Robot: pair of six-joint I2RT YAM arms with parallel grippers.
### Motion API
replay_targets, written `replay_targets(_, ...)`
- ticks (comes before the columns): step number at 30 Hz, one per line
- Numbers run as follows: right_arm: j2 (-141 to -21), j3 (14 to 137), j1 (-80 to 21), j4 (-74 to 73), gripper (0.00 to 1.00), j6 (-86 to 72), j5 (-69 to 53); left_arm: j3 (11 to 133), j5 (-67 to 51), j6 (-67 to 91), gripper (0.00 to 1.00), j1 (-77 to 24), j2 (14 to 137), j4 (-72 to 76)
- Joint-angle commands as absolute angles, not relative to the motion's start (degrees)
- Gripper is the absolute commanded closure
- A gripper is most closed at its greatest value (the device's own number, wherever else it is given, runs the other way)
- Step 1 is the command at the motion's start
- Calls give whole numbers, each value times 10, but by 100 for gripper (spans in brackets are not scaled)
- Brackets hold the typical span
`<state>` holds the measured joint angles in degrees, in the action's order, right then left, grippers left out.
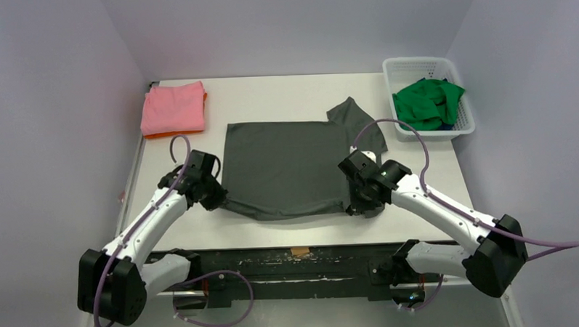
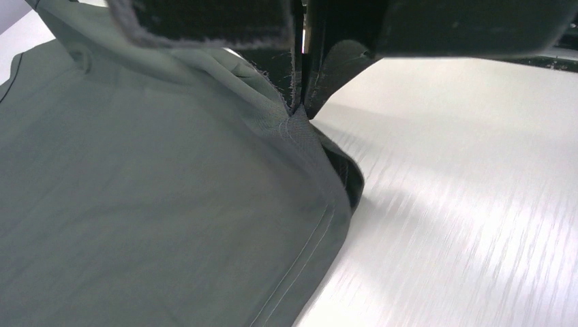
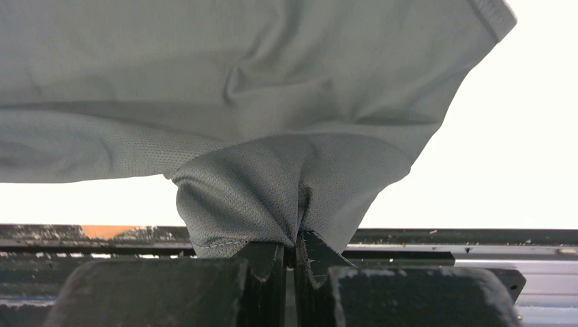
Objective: Fold and stack the t-shirts
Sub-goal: Fold the flattened tshirt in 1/3 of the way
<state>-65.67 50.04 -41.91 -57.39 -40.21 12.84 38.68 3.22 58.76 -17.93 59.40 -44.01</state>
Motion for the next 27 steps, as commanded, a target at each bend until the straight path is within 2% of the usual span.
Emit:
replay_targets(1, -689, 546, -374, -539, 100, -339, 146, 465, 31, 560, 100, -161, 660, -416)
replay_targets(15, -834, 630, -246, -441, 100, -243, 130, 617, 21, 534, 100, -105, 866, -421)
replay_targets(19, -914, 682, -219, -414, 95, -187, 138, 649, 32, 541, 100, -98, 914, -423)
replay_targets(21, -970, 737, -203, -421, 89, -142, 145, 670, 33, 541, 89, -96, 940, -427)
replay_targets(22, -997, 766, -200, -422, 79, -106, 155, 684, 36, 539, 79, -95, 951, -435)
replay_targets(23, -1030, 799, -198, -435, 70, -72, 174, 695, 42, 536, 65, -95, 961, -441)
replay_targets(25, -1089, 879, -196, -483, 61, -52, 264, 717, 54, 530, 37, -93, 969, -455)
replay_targets(27, -1124, 938, -191, -496, 53, -32, 358, 736, 66, 523, 18, -93, 966, -472)
